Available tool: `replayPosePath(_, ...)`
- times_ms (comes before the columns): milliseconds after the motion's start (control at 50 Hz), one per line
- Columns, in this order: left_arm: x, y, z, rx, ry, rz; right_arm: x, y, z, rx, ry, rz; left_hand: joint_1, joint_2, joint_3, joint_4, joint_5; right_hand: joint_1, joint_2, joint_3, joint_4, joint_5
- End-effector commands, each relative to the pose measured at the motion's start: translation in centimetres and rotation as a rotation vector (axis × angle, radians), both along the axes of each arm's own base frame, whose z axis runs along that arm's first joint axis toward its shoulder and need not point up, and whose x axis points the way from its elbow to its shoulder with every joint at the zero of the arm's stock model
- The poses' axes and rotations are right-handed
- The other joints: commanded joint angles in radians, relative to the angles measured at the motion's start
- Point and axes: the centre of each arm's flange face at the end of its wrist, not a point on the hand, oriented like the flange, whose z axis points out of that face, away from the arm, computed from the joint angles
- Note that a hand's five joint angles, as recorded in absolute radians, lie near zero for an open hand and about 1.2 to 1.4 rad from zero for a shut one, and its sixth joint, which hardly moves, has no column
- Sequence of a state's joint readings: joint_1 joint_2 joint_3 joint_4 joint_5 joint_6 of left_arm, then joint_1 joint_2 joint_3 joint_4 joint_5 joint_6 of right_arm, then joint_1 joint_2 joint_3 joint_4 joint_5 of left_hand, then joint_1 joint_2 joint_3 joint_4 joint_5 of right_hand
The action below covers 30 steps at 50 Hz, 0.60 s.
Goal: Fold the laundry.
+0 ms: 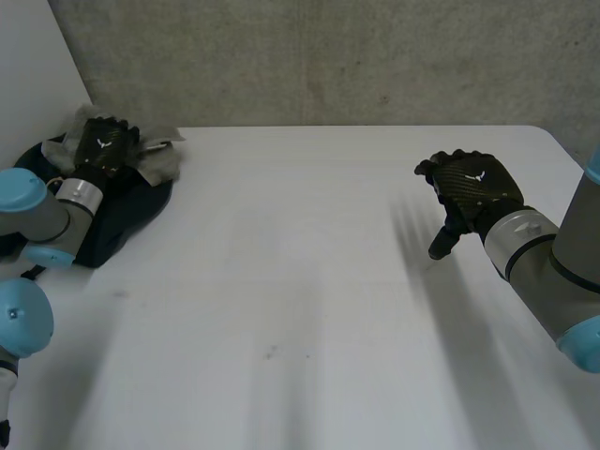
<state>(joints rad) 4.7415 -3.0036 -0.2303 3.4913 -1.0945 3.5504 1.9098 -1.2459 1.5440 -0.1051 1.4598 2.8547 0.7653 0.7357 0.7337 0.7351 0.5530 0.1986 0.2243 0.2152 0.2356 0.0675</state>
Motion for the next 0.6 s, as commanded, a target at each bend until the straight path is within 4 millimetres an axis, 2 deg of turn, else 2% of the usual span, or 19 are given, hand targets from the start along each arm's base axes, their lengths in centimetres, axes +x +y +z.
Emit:
replayPosePath(20, -0.3, 0.2, 0.1, 0.006, -0.006, -0.029, -0.1, 0.0, 0.0, 0.002, 0.001, -0.002, 0.631, 0.661, 0.663, 0.661, 0.669, -0.024, -0.050, -0.041, -0.061, -0.068)
replayPosePath(100, -0.9, 0.6, 1.6, 0.013, -0.007, -0.033, 0.0, 0.0, 0.0, 0.002, 0.000, 0.001, 0.631, 0.661, 0.663, 0.661, 0.669, -0.024, -0.050, -0.041, -0.061, -0.068)
replayPosePath(140, -0.9, 1.1, 3.7, 0.010, -0.006, -0.030, 0.0, 0.1, 0.0, 0.003, 0.001, 0.001, 0.631, 0.661, 0.663, 0.661, 0.669, -0.024, -0.050, -0.041, -0.061, -0.068)
replayPosePath(200, -0.9, 1.9, 5.5, 0.019, -0.006, -0.030, 0.0, 0.1, 0.0, 0.005, 0.001, 0.001, 0.631, 0.661, 0.663, 0.661, 0.669, -0.024, -0.050, -0.041, -0.061, -0.068)
replayPosePath(220, -1.0, 2.6, 6.8, 0.026, -0.005, -0.032, 0.0, 0.1, 0.0, 0.006, 0.002, 0.002, 0.631, 0.661, 0.663, 0.661, 0.669, -0.024, -0.050, -0.041, -0.061, -0.068)
replayPosePath(280, -1.1, 4.0, 8.5, 0.046, -0.004, -0.039, 0.0, 0.2, -0.1, 0.009, 0.003, 0.002, 0.631, 0.661, 0.663, 0.661, 0.669, -0.024, -0.050, -0.041, -0.061, -0.068)
replayPosePath(300, -1.2, 5.1, 9.0, 0.074, 0.001, -0.040, -0.1, 0.2, 0.0, 0.009, 0.003, 0.002, 0.347, 0.376, 0.378, 0.377, 0.384, -0.024, -0.050, -0.041, -0.061, -0.068)
replayPosePath(360, -1.1, 6.8, 9.4, 0.121, 0.009, -0.028, -0.1, 0.3, 0.0, 0.009, 0.003, 0.002, -0.183, -0.154, -0.152, -0.153, -0.145, -0.024, -0.050, -0.041, -0.061, -0.068)
replayPosePath(380, -1.0, 8.1, 9.3, 0.157, 0.009, -0.025, -0.1, 0.3, 0.0, 0.009, 0.003, 0.002, -0.574, -0.545, -0.543, -0.544, -0.536, -0.024, -0.050, -0.041, -0.061, -0.068)
replayPosePath(500, -0.7, 10.7, 8.4, 0.238, 0.007, -0.002, -0.1, 0.3, 0.2, 0.006, -0.001, 0.004, -0.587, -0.557, -0.555, -0.557, -0.549, -0.024, -0.050, -0.041, -0.061, -0.068)
replayPosePath(600, 1.2, 11.6, 6.4, 0.336, 0.020, 0.109, 0.0, 0.3, 0.0, 0.010, 0.001, 0.005, -0.549, -0.519, -0.517, -0.519, -0.511, -0.024, -0.050, -0.041, -0.061, -0.068)
